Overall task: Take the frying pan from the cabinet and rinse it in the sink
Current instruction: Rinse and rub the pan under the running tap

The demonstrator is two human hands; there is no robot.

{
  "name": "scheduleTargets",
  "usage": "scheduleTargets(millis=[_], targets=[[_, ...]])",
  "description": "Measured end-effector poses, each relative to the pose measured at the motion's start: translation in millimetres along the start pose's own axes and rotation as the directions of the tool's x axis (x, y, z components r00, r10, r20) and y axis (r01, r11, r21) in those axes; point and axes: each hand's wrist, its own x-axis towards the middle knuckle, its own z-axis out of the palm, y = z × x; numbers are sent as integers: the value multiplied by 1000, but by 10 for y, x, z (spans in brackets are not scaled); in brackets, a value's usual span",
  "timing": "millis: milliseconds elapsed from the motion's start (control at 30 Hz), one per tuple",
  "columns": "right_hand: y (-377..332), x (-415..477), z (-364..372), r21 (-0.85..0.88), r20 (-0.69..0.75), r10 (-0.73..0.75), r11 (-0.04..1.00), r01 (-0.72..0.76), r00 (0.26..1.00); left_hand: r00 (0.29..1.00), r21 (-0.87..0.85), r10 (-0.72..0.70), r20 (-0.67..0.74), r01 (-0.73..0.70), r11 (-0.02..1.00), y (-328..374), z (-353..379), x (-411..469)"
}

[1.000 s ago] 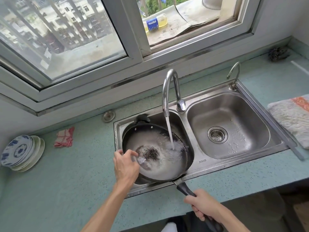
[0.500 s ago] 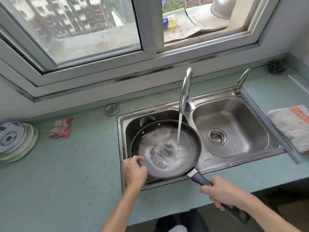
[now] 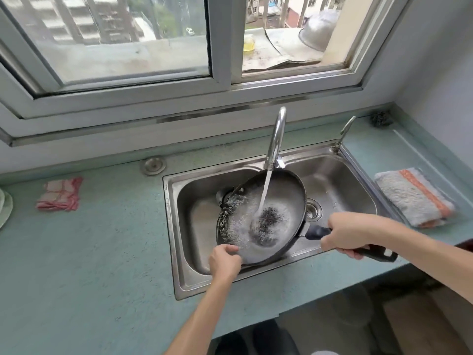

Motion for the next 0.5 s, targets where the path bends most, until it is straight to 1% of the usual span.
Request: scheduleTargets(millis=[100, 233, 333, 500], targets=[[-109, -80, -99, -79, -47, 23, 996, -26, 999, 999, -55, -22, 31, 24, 998, 34, 63, -12], [-222, -138, -146, -198, -120, 27, 979, -51, 992, 993, -161, -81, 81, 93, 983, 57, 153, 12], [-288, -175, -171, -235, -134, 30, 970, -61, 991, 987, -208, -115, 110, 136, 969, 29, 268, 62], [-353, -212, -282, -271, -164, 26, 960, -71, 986, 981, -253, -113, 160, 152, 955, 95, 335, 1]])
